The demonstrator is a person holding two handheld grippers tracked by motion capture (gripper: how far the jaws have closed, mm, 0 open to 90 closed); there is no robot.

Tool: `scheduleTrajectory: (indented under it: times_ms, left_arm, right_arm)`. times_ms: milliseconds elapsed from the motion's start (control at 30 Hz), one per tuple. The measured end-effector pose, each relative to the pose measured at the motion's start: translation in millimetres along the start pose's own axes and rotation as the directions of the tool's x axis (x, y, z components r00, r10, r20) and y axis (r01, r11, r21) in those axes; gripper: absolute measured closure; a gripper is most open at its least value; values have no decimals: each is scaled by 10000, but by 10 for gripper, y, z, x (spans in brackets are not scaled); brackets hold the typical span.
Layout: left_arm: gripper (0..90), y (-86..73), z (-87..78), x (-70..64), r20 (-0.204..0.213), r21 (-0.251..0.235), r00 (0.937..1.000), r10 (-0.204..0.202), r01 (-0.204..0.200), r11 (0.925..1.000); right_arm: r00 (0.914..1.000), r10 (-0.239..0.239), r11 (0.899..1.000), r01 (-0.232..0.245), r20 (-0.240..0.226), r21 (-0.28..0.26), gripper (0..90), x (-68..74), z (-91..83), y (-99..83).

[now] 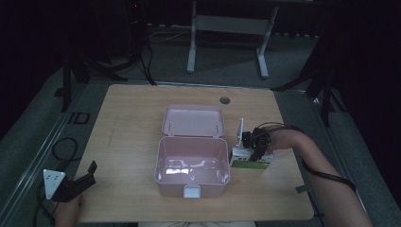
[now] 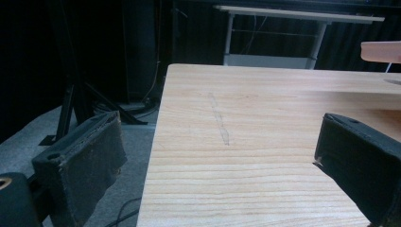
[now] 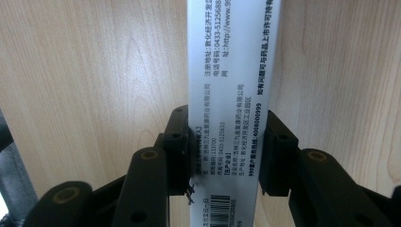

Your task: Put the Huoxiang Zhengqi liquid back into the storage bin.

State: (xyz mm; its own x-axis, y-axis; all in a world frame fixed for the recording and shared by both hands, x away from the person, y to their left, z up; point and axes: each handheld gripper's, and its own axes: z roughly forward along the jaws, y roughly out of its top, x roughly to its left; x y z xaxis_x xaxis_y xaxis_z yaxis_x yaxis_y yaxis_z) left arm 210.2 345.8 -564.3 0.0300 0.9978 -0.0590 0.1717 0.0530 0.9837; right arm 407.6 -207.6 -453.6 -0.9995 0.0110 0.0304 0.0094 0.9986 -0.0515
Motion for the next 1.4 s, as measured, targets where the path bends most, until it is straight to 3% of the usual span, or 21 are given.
scheduleTrajectory:
  times_ms: [367, 800, 1133, 1400]
  left_arm:
    - [26, 0, 0, -1, -11, -13, 10000, -5, 5, 10000]
    - [26, 0, -1, -2, -22, 2, 10000, 34, -34, 10000]
    - [26, 0, -1, -4, -42, 8, 10000, 43, -43, 10000]
    - [26, 0, -2, 0, -23, -16, 10000, -15, 15, 10000]
  right_arm:
    - [9996, 143, 9998, -139, -237, 161, 617, 34, -56, -21]
    - [9993, 191, 9998, -189, -314, 45, 617, 301, -239, -62]
    - [9995, -247, 9997, 247, -200, 1, 618, 553, -317, -79]
    - [9991, -195, 9997, 201, -372, 163, 618, 684, -387, -108]
